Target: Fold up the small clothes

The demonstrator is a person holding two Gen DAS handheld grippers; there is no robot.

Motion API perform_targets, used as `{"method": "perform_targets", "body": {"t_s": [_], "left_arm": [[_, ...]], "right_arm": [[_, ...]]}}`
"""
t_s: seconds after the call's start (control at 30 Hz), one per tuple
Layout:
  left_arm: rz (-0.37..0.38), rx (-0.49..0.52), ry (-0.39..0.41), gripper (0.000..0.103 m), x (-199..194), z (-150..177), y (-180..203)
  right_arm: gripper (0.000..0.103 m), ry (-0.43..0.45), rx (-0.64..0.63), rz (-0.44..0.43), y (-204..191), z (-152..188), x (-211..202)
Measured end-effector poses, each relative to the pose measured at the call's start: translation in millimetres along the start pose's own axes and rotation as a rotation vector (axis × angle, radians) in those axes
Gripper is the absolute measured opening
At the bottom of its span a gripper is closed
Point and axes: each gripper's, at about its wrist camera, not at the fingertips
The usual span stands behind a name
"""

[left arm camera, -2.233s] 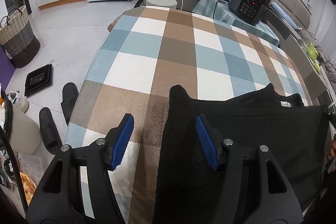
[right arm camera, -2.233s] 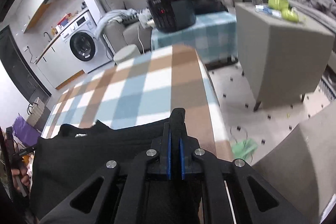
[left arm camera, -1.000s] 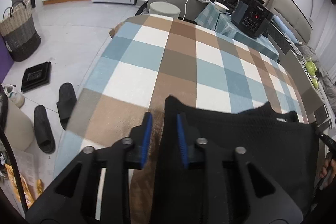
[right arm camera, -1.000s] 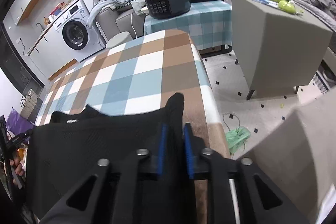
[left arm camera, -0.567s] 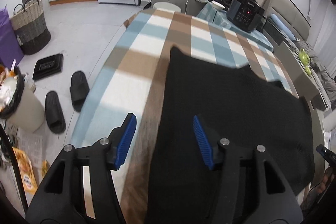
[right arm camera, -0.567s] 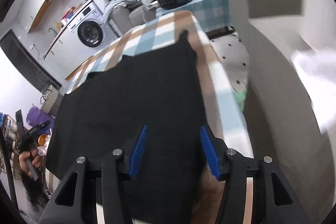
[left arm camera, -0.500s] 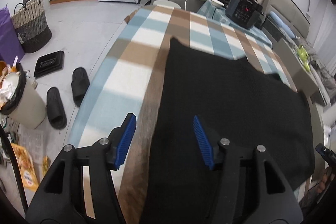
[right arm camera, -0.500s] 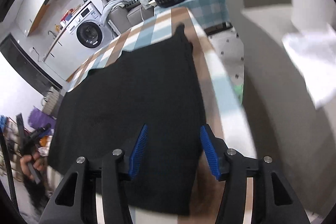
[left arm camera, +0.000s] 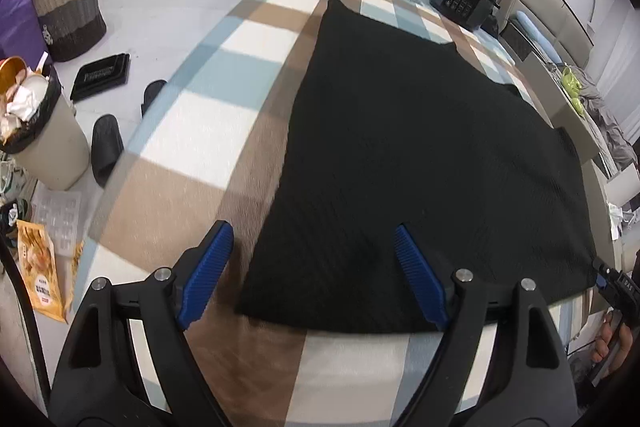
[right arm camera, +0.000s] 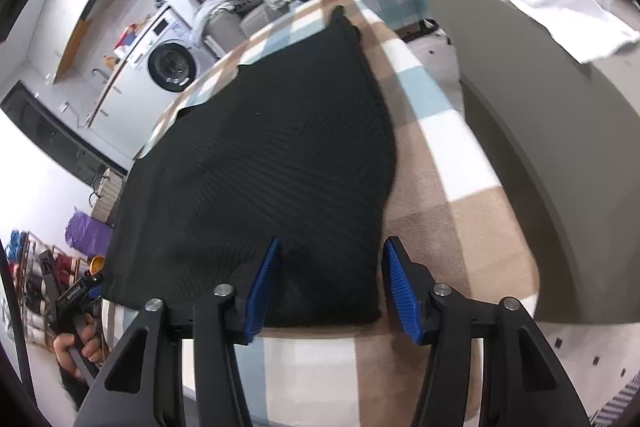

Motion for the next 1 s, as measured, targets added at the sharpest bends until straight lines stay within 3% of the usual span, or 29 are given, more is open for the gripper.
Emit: {"method": "perform_targets", "body": {"t_s": [0.03, 0.1, 0.17, 0.27, 0.43, 0.63, 0.77, 0.93, 1.0], "left_arm": [[0.0, 0.003, 0.0, 0.081, -1, 3, 1], [-0.002, 0.0, 0.007, 0.081, -4, 4, 0], [0.0, -0.009, 0.012, 0.081, -8, 6, -1], [-0.009, -0.013, 0.016, 0.081, -11, 5, -2], [-0.007, 0.007, 0.006, 0.081, -11, 8, 1], [-0.016, 0.009, 0.004, 0.081, -10, 8, -2], [-0.006, 0.002, 0.015, 0.081, -12, 7, -4], [-0.004, 0.007, 0.023, 0.081, -13, 7, -4], [-0.003, 0.002, 0.019, 0.081, -13, 7, -5]], "right_arm": [[0.047, 0.012, -0.022, 0.012, -4, -1, 0], [0.013, 0.03, -0.084, 0.054, -14, -2, -2], [0.005, 0.069, -0.144, 0.037, -24, -2, -13], [0.005, 0.118, -0.173, 0.051, -27, -6, -25], [0.005, 0.042, -0.107, 0.128, -11, -7, -1], [0.005, 0.069, -0.068, 0.078, -3, -8, -8], [0.005, 0.155, -0.088, -0.022, -9, -4, -33], [0.005, 0.122, -0.057, 0.151, 6, -7, -23], [0.005, 0.107, -0.043, 0.138, 10, -5, -23]]}}
Point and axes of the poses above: each gripper's, at about its wrist camera, not at the fingertips, and x roughly the way its jaws point, y to its right, z to its underside, and after that the axes turned 4 degrees about x, right-handed
